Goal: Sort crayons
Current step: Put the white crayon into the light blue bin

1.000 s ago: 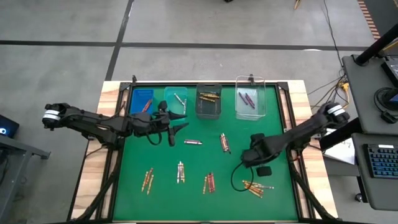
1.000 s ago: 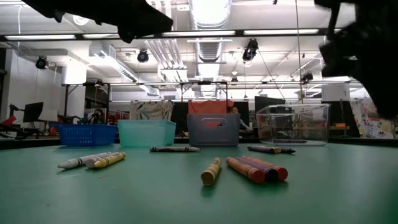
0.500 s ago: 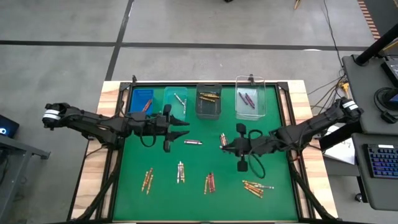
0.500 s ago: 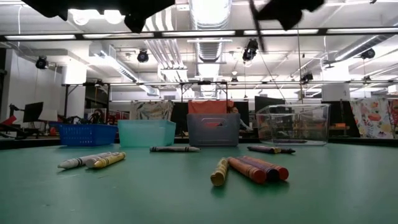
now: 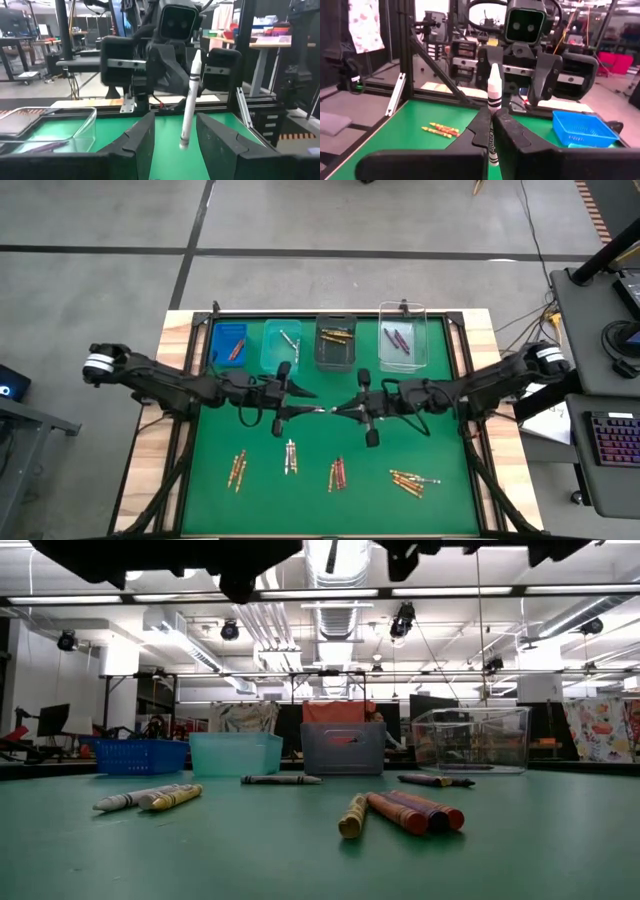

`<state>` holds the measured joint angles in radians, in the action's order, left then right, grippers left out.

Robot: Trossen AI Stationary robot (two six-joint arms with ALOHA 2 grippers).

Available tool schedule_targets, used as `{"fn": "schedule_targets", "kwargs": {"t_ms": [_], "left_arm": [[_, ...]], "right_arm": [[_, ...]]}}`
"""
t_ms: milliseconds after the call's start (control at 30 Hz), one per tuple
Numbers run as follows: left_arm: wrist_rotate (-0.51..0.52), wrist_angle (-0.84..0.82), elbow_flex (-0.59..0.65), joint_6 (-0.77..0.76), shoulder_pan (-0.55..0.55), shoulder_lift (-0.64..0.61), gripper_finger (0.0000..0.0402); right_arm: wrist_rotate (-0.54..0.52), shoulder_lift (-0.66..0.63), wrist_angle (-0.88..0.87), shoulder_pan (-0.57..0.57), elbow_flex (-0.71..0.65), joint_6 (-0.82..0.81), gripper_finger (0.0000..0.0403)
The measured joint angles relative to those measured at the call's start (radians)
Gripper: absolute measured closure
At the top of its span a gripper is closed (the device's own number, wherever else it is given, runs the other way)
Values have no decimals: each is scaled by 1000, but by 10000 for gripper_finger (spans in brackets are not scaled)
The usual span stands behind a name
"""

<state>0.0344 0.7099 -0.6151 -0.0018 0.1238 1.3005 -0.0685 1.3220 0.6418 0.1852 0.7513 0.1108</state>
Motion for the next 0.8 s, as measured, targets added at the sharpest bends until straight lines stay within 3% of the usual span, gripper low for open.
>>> {"fn": "schedule_targets", "kwargs": {"t_ms": [267,567,800], "left_arm": [[-1,121,-1,-17,0,115,273],[-1,120,-44,-28,0,200,276],[2,120,-62,-4,0,214,331]], "right_arm": [[24,56,3,-48,39,-6,394],[24,51,-1,-62,45,-4,394],[24,50,-8,-62,45,-3,394]]}}
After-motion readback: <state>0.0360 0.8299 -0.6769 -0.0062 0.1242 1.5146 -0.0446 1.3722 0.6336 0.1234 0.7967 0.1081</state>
